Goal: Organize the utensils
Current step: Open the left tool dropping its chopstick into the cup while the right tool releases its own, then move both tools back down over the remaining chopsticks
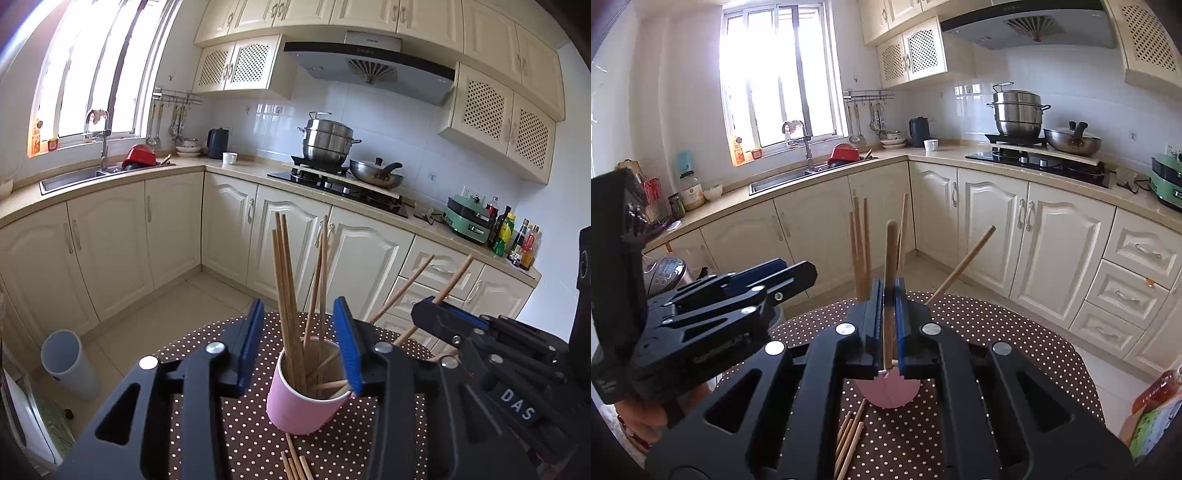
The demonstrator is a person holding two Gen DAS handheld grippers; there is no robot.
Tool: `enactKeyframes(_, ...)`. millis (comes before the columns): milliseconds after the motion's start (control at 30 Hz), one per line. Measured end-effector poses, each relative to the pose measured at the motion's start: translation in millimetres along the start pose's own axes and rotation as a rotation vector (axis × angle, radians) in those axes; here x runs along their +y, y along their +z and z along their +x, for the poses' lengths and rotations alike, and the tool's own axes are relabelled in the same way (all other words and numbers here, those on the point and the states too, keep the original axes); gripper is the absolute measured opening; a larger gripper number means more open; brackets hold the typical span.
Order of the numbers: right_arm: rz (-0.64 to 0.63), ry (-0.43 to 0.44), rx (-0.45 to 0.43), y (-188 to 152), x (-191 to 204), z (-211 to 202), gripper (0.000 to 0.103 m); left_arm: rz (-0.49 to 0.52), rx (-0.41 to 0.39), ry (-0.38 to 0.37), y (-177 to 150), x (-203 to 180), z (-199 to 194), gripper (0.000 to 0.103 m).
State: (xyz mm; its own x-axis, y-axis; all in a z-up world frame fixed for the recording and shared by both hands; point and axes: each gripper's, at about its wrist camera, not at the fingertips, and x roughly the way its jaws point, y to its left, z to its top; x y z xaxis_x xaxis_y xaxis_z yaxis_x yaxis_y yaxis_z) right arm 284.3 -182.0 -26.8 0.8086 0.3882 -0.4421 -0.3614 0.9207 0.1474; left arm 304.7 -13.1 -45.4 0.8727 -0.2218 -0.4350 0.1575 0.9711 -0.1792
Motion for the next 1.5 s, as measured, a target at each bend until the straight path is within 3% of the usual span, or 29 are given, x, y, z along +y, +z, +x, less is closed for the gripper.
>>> enactKeyframes(367,0.012,-0.005,-0.043,-2,6,-39,0.007,0.003,-0.022,0.021,-1,-5,-46,0.051)
enactKeyframes(733,0.013,-0.002,-0.045,-33,15,-79,0.007,0.031,0.044,0.018,-29,-8,-84,0.052)
enactKeyframes(900,0.023,0.003,0.004,-58,15,-78,0.007,0.048,0.143,0.011,-57,-6,-78,0.052)
enactKeyframes(1133,0.058,0.008,0.119,-103,11,-56,0.007,0.007,0.379,0.001,-108,9,-38,0.052)
enactKeyframes(1367,0.091,0.024,0.235,-143,7,-28,0.007,-0.007,0.493,0.003,-142,19,-9,0.052)
enactKeyframes(1433,0.100,0.029,0.259,-151,6,-22,0.007,-0.016,0.522,0.002,-148,18,-2,0.035)
enactKeyframes(1500,0.109,0.034,0.281,-158,5,-16,0.007,-0.023,0.553,0.003,-157,20,6,0.030)
